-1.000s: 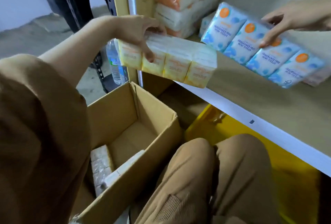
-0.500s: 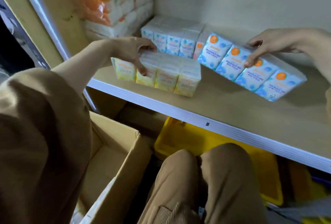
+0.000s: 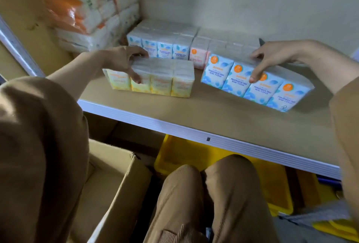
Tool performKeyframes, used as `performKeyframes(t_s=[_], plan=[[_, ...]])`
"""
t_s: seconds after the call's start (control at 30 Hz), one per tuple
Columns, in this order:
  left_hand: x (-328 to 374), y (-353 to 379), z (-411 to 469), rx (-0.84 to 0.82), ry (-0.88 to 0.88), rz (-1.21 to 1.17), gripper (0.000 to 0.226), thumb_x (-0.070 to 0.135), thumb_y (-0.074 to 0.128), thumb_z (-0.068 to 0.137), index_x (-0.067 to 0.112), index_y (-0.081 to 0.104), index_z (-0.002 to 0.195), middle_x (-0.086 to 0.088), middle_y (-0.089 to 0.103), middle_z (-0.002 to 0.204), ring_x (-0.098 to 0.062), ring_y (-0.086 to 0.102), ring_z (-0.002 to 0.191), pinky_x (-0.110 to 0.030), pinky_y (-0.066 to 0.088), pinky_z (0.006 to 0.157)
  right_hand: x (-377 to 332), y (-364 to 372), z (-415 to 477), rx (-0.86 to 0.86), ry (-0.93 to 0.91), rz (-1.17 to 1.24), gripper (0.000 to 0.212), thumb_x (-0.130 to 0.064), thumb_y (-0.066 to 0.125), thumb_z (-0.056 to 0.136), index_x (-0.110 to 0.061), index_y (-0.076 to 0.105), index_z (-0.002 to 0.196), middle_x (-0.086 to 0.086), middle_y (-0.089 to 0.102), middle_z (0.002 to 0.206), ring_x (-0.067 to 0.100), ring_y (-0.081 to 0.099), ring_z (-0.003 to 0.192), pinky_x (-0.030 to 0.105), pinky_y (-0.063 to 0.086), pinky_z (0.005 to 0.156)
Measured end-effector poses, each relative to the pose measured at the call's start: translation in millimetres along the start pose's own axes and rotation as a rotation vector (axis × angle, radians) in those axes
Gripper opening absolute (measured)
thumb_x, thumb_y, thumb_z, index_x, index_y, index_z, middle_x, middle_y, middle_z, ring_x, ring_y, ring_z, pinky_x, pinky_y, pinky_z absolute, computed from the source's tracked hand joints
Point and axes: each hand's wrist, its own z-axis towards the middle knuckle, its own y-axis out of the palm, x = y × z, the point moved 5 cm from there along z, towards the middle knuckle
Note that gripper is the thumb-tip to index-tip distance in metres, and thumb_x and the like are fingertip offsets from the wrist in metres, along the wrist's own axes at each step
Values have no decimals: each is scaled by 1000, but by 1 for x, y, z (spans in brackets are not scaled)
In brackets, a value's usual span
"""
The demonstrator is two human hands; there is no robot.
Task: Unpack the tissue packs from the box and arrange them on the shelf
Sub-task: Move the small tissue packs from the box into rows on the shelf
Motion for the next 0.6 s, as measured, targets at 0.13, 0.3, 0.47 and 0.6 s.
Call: performKeyframes(t_s=[0.13, 0.3, 0.47, 0.6], plan=[[-18, 7, 21, 18, -34, 17, 109, 84, 71, 29, 73, 21, 125, 31, 40, 136, -6, 49, 123, -40, 49, 99, 1, 5, 1, -7, 10, -30, 43, -21, 83, 61, -13, 41, 60, 1, 43, 65, 19, 39, 61, 30, 25, 55], [32, -12, -15, -90, -32, 55, 108, 74, 77, 41, 61, 22, 133, 11, 34, 149, -19, 38, 136, -45, 38, 110, -1, 8, 7, 1, -1, -83, 37, -22, 84, 60, -14, 47, 60, -1, 49, 65, 17, 45, 61, 29, 31, 54], [72, -27, -61, -62, -15, 109, 104, 62, 80, 49, 44, 31, 139, 5, 37, 149, -22, 38, 135, -44, 37, 111, -9, 22, 10, -6, -37, -166, 37, -24, 84, 59, -16, 48, 63, -2, 48, 67, 16, 44, 66, 29, 30, 59], [106, -39, -97, 3, 31, 187, 83, 25, 79, 73, 21, 37, 144, -5, 35, 150, -26, 33, 137, -44, 31, 113, -17, 34, 16, -2, -54, -193, 45, -22, 84, 59, -17, 54, 92, 1, 55, 86, 19, 49, 86, 25, 37, 64]])
